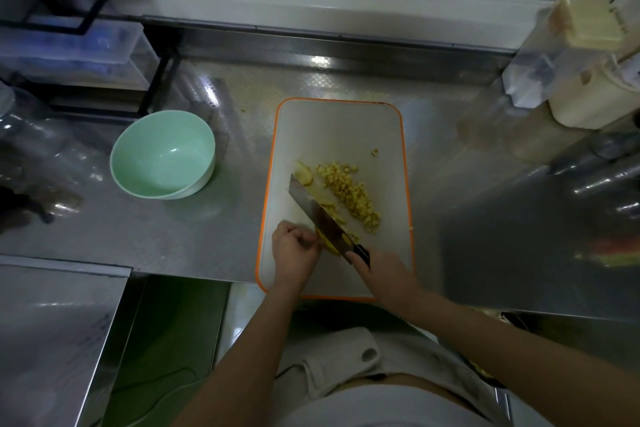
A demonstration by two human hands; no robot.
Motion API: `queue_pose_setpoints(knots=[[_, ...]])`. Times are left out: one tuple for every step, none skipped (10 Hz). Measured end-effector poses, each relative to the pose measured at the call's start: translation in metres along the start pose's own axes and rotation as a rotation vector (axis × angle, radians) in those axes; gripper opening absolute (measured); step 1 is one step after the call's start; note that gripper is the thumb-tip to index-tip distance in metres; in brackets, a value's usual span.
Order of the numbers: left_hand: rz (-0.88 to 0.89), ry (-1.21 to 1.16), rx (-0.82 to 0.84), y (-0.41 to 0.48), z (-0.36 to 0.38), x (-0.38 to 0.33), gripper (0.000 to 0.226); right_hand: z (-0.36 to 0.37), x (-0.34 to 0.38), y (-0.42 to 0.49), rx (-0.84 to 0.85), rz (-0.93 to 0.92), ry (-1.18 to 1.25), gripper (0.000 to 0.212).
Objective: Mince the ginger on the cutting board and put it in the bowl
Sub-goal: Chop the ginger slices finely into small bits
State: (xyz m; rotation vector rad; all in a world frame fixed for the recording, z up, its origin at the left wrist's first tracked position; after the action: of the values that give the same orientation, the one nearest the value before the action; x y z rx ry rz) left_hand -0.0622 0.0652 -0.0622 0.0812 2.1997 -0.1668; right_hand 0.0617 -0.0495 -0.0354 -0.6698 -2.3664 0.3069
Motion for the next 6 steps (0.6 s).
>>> queue_pose_setpoints(knots=[[0.012, 0.024, 0.003, 0.001, 0.001, 0.002, 0.013, 0.001, -0.003, -0.003, 0.058, 0.081, 0.055, 0.047], [0.017, 0.034, -0.004, 0.003, 0.003, 0.002, 0.012, 0.0, -0.004, -0.001, 0.029, 0.116, 0.056, 0.048], [0.022, 0.039, -0.011, 0.003, 0.003, 0.004, 0.015, 0.002, 0.005, -0.001, 0.097, 0.083, -0.108, 0.046], [0.017, 0.041, -0.012, 0.004, 0.003, 0.006, 0.015, 0.01, 0.011, 0.005, 0.111, -0.052, -0.244, 0.061], [0.021, 0.07, -0.008, 0.004, 0.004, 0.007, 0.014, 0.012, 0.014, 0.015, 0.084, 0.024, -0.185, 0.052], [0.028, 0.08, 0.01, 0.003, 0.003, 0.003, 0.011, 0.012, 0.016, 0.02, 0.005, 0.024, -0.075, 0.037]])
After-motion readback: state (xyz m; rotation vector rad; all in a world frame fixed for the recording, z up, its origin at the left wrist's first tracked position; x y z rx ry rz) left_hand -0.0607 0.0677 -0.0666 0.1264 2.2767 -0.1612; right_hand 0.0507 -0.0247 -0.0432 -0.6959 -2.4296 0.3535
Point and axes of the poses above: each hand's wrist, its own y-axis towards the middle knuckle, its own z-axis out of the palm, x = y × z, the point moved 9 cm from there along y, towards the middle knuckle, and after that the axes turned 10 degrees about -x, right-handed, at the moved point
